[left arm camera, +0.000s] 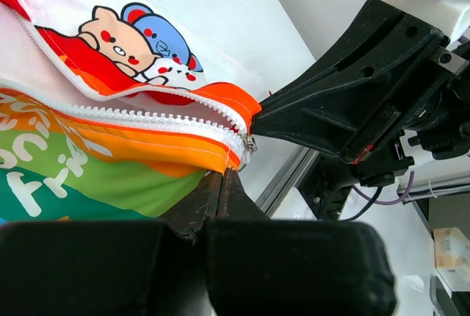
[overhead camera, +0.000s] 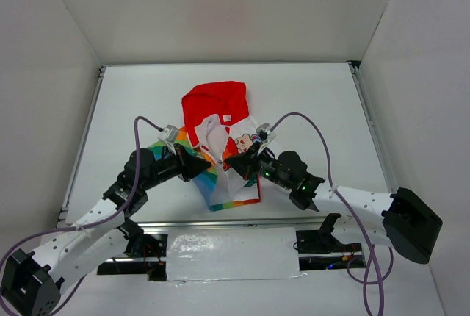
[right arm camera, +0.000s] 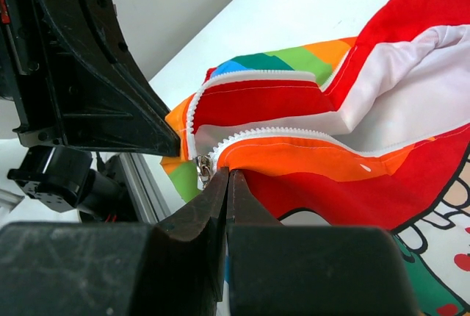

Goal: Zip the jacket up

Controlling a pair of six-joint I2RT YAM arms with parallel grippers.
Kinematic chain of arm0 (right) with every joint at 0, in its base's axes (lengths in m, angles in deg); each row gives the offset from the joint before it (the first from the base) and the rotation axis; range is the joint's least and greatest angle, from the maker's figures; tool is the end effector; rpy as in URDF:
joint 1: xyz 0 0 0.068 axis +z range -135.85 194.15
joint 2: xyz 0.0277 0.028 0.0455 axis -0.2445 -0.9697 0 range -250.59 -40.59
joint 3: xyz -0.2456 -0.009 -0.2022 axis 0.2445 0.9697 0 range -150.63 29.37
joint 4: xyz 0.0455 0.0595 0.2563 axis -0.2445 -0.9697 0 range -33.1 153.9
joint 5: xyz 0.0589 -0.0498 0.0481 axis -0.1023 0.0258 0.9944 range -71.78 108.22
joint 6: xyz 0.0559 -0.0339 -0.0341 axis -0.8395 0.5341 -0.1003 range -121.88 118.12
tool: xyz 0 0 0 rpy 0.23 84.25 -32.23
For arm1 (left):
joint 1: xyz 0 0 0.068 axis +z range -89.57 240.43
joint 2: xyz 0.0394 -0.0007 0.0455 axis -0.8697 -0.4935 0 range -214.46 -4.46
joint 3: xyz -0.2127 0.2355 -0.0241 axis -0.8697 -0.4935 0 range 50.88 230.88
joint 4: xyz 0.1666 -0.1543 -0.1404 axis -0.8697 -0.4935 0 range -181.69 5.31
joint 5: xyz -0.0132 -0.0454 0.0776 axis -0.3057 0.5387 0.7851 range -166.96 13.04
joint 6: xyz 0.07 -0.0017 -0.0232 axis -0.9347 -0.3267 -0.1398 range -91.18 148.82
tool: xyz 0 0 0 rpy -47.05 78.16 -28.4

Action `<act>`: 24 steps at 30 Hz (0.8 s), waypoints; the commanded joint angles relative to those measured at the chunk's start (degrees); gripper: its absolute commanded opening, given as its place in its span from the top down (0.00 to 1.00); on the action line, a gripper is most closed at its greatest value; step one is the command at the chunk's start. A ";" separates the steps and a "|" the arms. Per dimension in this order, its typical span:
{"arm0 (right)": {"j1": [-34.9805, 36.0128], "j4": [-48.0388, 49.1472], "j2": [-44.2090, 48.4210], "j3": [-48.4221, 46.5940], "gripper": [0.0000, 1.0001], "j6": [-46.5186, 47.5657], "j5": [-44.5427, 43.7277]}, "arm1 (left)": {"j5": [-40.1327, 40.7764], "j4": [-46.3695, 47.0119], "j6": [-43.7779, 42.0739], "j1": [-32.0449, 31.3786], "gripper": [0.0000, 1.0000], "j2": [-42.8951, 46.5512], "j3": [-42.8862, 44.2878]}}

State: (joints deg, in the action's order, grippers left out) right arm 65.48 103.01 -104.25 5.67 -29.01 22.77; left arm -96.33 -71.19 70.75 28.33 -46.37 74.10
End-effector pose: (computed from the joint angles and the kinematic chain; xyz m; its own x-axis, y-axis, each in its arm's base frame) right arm 0.1513 0.1971 0.2748 -0.3859 0.2454 -0.8893 -0.7326 0.5044 0.4571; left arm 0.1393 -0.1115 0.2856 -0.5789 -0.3810 -0.7209 0.5300 0.4961 -0.6878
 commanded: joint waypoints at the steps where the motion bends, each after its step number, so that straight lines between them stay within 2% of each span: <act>1: -0.09 -0.09 0.82 -2.93 1.00 1.12 -1.04 | 0.04 2.49 -1.42 -0.25 1.00 -0.45 0.86; 24: -0.09 0.44 -1.55 -2.66 1.00 0.15 -2.19 | 2.76 1.53 0.43 -0.25 1.00 1.39 1.30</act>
State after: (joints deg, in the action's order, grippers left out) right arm 65.48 101.81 -105.14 4.25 -28.90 21.64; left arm -95.04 -71.56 71.04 28.31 -46.50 74.10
